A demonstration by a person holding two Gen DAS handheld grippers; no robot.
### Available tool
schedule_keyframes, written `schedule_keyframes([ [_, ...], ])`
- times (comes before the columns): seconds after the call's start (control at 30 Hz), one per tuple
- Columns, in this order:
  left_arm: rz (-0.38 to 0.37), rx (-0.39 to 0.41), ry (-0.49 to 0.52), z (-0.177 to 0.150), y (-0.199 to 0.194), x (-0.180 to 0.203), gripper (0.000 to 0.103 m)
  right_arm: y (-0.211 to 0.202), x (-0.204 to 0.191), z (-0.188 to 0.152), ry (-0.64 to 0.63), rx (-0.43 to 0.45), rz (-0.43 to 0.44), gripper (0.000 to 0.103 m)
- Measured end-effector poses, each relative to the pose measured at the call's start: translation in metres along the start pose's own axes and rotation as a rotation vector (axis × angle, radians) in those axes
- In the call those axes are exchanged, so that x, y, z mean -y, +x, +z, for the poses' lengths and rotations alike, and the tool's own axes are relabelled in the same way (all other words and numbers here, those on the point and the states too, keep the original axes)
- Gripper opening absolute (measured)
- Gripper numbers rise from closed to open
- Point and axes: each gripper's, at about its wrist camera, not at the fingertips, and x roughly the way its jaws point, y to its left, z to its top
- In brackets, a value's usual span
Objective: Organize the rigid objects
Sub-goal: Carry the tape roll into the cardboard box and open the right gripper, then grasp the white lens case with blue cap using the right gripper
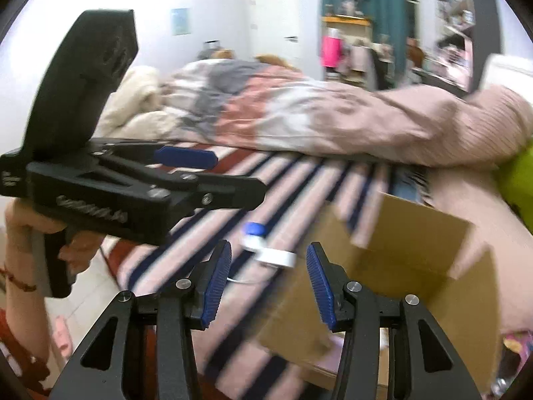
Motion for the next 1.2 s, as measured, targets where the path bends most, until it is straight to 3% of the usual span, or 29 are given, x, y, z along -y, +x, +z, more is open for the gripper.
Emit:
schedule_keyframes([
  [0.13, 0.107, -0.004, -0.046, -0.022, -0.015, -0.054, 0.082, 0.035, -0.042, 0.009, -0.041, -0.041, 0.06, 0.043],
  [0.33, 0.129, -0.04, -0.099, -0.061, -0.011, -0.115, 0.082, 0.109, -0.068, -0.001, -0.032, -0.161, 0.088, 0.043],
  [0.6, 0.097, -0.103, -0.177, -0.096, 0.019, -0.16, 0.082, 0.201, -0.039, -0.014, -0.022, -0.236, -0.119, 0.043],
  [0.73, 0.076, -0.124, -0.2, -0.105, 0.031, -0.167, 0.082, 0.23, -0.026, -0.016, -0.018, -0.264, -0.134, 0.043],
  [0.87, 0.063, -0.132, -0.208, -0.106, 0.036, -0.169, 0.082, 0.241, -0.029, -0.019, -0.06, -0.274, -0.118, 0.043],
  [0.93, 0.059, -0.131, -0.21, -0.104, 0.036, -0.168, 0.082, 0.243, -0.032, -0.018, -0.07, -0.277, -0.1, 0.027],
  [1.03, 0.052, -0.126, -0.192, -0.098, 0.032, -0.159, 0.082, 0.236, -0.042, -0.019, -0.111, -0.259, -0.121, 0.027],
  [1.2, 0.008, -0.09, -0.153, -0.081, 0.015, -0.131, 0.082, 0.191, -0.06, -0.005, -0.108, -0.172, -0.033, 0.027],
])
